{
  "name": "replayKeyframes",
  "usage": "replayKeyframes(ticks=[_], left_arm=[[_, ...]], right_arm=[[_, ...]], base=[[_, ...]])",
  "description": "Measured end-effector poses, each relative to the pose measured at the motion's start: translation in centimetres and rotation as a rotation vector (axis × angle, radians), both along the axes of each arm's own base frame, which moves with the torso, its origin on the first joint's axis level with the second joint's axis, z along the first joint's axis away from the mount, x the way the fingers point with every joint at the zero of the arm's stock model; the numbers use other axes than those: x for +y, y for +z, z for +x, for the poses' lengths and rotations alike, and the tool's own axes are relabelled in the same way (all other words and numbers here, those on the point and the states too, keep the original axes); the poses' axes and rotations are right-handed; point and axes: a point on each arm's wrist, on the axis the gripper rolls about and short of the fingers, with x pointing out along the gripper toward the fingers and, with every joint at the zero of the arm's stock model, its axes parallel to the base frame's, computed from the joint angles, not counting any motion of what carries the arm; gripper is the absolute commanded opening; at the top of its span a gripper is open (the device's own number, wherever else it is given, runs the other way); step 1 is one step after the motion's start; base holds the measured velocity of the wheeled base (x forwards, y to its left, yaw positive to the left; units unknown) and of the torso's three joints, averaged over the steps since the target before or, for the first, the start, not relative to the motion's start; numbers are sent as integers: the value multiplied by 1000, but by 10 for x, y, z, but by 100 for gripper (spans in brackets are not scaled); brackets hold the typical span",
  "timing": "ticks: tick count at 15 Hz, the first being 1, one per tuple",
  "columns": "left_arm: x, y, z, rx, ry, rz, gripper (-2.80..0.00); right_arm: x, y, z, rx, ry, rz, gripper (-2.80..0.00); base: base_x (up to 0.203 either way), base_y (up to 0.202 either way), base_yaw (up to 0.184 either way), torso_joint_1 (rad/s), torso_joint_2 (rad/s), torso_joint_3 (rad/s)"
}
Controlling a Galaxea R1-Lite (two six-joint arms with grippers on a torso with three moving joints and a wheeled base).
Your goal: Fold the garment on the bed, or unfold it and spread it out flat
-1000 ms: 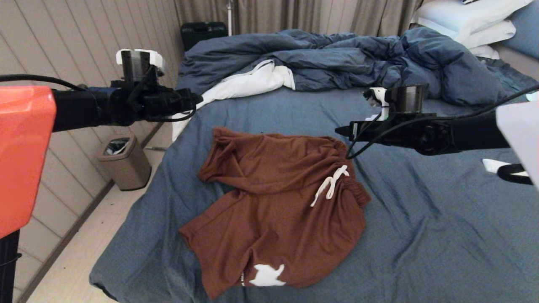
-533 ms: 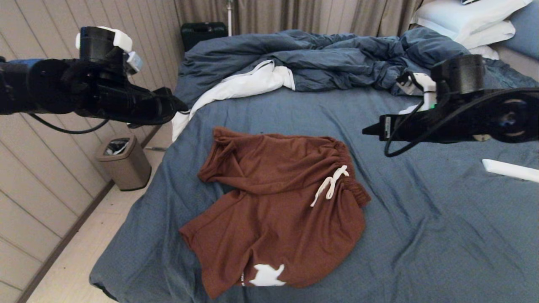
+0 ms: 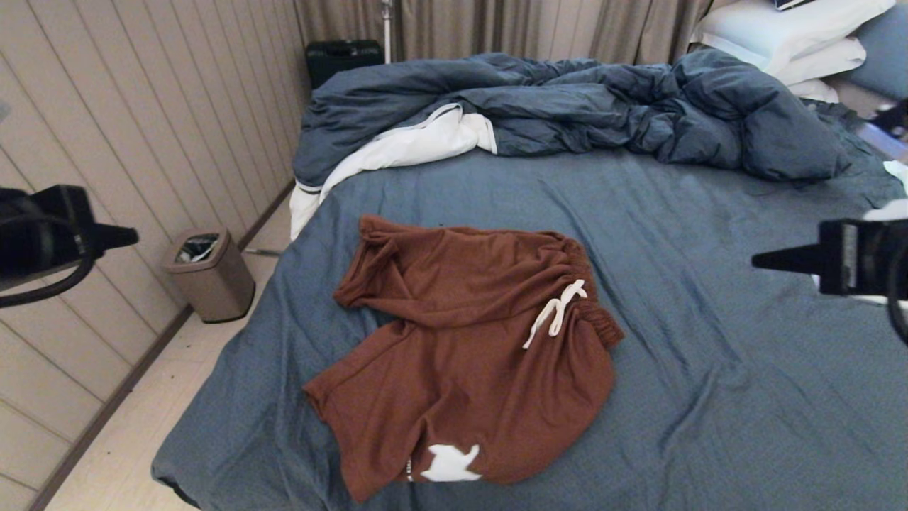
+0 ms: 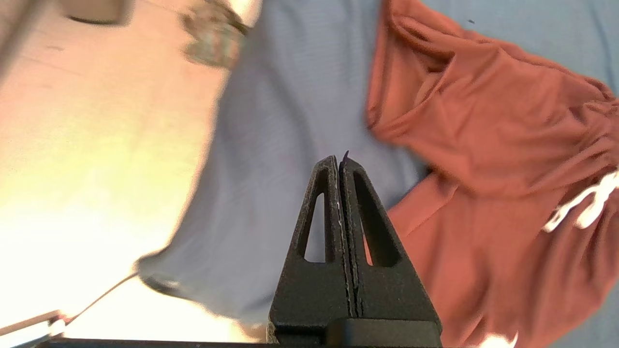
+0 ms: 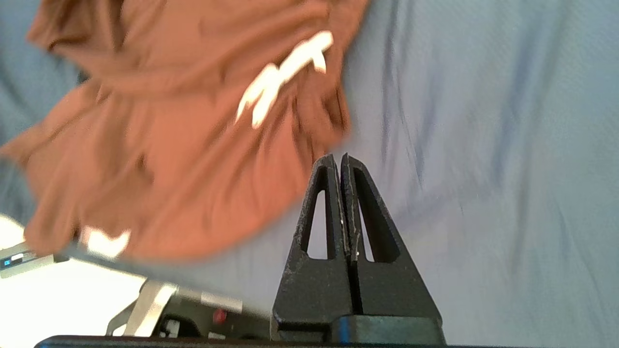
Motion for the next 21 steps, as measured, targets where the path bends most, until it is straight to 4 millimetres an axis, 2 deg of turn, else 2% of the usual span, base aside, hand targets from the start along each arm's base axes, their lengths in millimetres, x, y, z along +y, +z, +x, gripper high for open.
replayKeyframes(ticks=[3,5,7,9,11,13,17,21], left_arm=[[13,-5,-82,-83,27,27,-280],[18,-22,-134,-107,34,42,-280],[20,-59,-167,-77,33,59,-280],[21,-90,-187,-92,27,72,-280],[22,-115,-198,-112,26,81,-280],[22,-132,-200,-142,22,98,-280],[21,-159,-195,-201,-2,187,-280],[20,-184,-204,-263,-51,257,-280]], right_arm=[[-10,-12,-75,-33,-22,1,-280],[-16,-34,-123,-46,-42,-6,-280],[-20,-58,-164,-95,-46,-6,-280],[-23,-84,-193,-138,-45,-2,-280],[-27,-113,-203,-131,-111,-21,-280],[-30,-129,-202,-178,-207,-65,-280],[-33,-134,-204,-212,-303,-91,-280],[-34,-138,-207,-187,-472,-127,-280]], base=[[0,0,0,0,0,0],[0,0,0,0,0,0],[0,0,0,0,0,0],[0,0,0,0,0,0],[0,0,0,0,0,0],[0,0,0,0,0,0],[0,0,0,0,0,0],[0,0,0,0,0,0]])
